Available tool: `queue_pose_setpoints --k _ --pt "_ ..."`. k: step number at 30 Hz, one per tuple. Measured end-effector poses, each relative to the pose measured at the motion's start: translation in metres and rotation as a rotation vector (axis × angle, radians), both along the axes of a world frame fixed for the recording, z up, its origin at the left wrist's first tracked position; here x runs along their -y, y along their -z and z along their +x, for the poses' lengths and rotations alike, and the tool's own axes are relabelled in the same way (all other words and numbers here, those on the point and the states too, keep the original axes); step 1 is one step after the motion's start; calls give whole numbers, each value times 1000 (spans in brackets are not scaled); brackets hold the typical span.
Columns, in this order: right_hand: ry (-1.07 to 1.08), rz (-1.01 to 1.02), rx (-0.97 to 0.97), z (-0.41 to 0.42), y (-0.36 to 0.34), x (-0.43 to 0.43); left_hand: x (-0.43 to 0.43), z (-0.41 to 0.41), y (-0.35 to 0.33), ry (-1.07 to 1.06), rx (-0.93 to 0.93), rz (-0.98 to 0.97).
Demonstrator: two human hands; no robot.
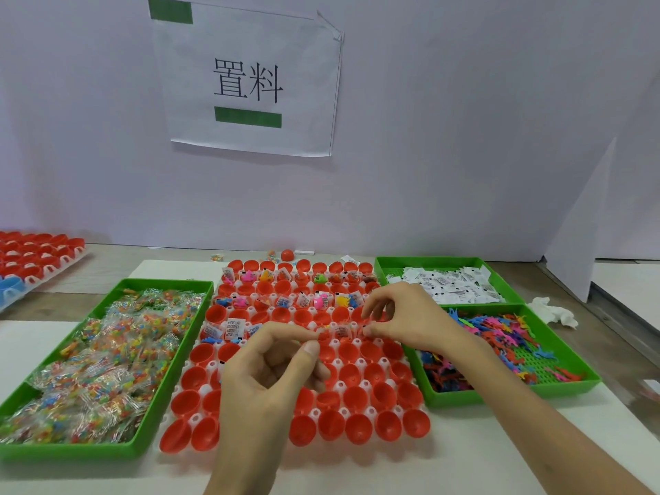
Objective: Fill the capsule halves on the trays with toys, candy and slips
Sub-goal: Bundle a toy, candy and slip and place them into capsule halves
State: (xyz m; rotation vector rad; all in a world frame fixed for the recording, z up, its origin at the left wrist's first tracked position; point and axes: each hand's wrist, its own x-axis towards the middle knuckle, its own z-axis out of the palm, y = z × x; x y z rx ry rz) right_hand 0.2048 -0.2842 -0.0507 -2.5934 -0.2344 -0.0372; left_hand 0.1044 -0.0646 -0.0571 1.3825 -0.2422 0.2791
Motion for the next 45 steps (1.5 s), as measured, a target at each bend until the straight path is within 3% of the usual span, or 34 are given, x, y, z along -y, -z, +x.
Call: queue_pose_setpoints --k 4,8,13,16,29,33,37,41,45 --pt "53 103 115 5 -9 8 -5 1 -3 -38 42 84" --pt "329 115 272 30 -15 50 -34 12 -20 -76 78 335" --pt "420 -235 -78 51 9 98 -106 52 -15 -349 -112 884" --pt "440 -224 -62 55 19 101 -139 73 3 -370 -313 1148" --pt "455 -24 200 44 18 99 -211 115 75 -554 -301 861" --pt "485 178 232 27 7 95 -223 123 87 -590 -260 778" --pt "473 434 230 -4 -6 82 -198 102 52 -626 -156 689" --pt "419 690 249 -42 -12 58 -122 50 -20 -512 -67 511" --pt "248 880 184 -78 -9 24 -37 23 -43 -204 -30 340"
